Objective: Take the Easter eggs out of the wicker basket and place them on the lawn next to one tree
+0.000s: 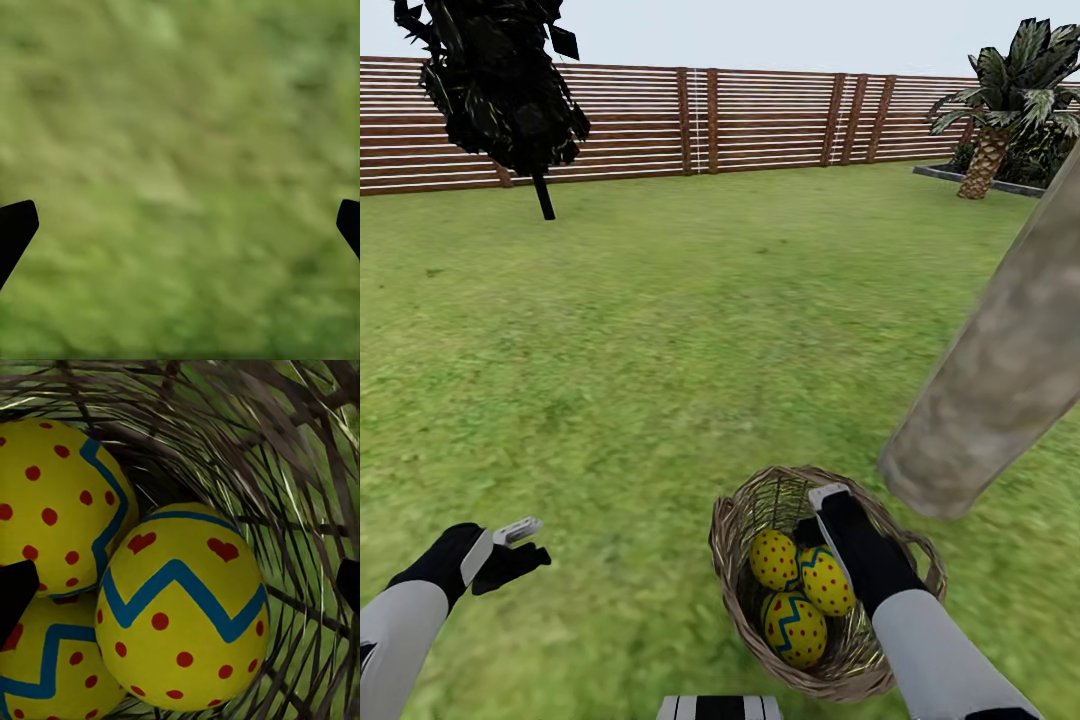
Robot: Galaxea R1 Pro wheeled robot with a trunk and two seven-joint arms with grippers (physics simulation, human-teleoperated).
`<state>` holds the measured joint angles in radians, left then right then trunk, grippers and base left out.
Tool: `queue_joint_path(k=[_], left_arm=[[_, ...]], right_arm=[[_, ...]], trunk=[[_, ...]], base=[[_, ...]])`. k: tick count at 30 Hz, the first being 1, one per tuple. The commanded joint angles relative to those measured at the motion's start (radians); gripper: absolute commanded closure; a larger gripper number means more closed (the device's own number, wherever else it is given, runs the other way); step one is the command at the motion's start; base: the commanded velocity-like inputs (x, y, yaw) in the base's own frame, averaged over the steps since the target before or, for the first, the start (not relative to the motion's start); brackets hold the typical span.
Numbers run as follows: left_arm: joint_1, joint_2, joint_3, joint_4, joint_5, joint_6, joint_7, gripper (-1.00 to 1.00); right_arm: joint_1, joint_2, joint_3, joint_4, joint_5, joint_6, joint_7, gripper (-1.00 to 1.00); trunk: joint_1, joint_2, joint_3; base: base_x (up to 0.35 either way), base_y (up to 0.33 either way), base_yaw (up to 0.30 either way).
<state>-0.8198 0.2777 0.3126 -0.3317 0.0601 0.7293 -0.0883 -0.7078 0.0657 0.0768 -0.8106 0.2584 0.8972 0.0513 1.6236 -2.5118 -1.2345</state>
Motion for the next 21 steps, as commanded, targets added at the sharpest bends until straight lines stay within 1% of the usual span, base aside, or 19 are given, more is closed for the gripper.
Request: queue_joint_path(k=[1,5,8,14,16,19,21], left_arm=[[0.000,0.000,0.003,-0.001,0.006,0.006,0.001,-1.00],[0.001,0.000,0.003,-0.001,0.006,0.007,0.001,-1.00],[0.001,0.000,0.003,-0.001,0.006,0.007,0.001,-1.00],[0.001,0.000,0.003,-0.001,0.006,0.007,0.001,-1.00],[0.001,0.000,0.003,-0.001,0.006,0.007,0.001,-1.00],[0.001,0.000,0.003,-0.001,0.006,0.007,0.001,-1.00],[0.001,0.000,0.003,-0.001,0.006,0.007,0.001,-1.00]], right_arm=[[-0.001,0.000,0.001,-0.002,0.009,0.005,0.005,-1.00],[-0.002,0.002,0.001,-0.001,0.006,0.008,0.004,-1.00],[-0.002,0.002,0.000,0.001,0.006,0.010,0.004,-1.00],[-0.002,-0.003,-0.001,0.013,0.005,0.037,0.004,-1.00],[-0.002,-0.004,-0.002,0.014,0.005,0.037,0.002,-1.00],[-0.002,-0.006,-0.004,0.013,0.006,0.037,0.001,-1.00],[-0.002,-0.006,-0.003,0.014,0.007,0.037,-0.001,-1.00]], trunk=[[0.000,0.000,-0.001],[0.002,-0.001,-0.016],[0.002,-0.001,-0.016],[0.004,-0.002,-0.036],[0.004,-0.002,-0.036],[0.005,-0.003,-0.047],[0.005,-0.003,-0.047]], base=[[0.000,0.000,0.000],[0.000,0.000,0.000],[0.000,0.000,0.000],[0.000,0.000,0.000],[0.000,0.000,0.000],[0.000,0.000,0.000],[0.000,0.000,0.000]])
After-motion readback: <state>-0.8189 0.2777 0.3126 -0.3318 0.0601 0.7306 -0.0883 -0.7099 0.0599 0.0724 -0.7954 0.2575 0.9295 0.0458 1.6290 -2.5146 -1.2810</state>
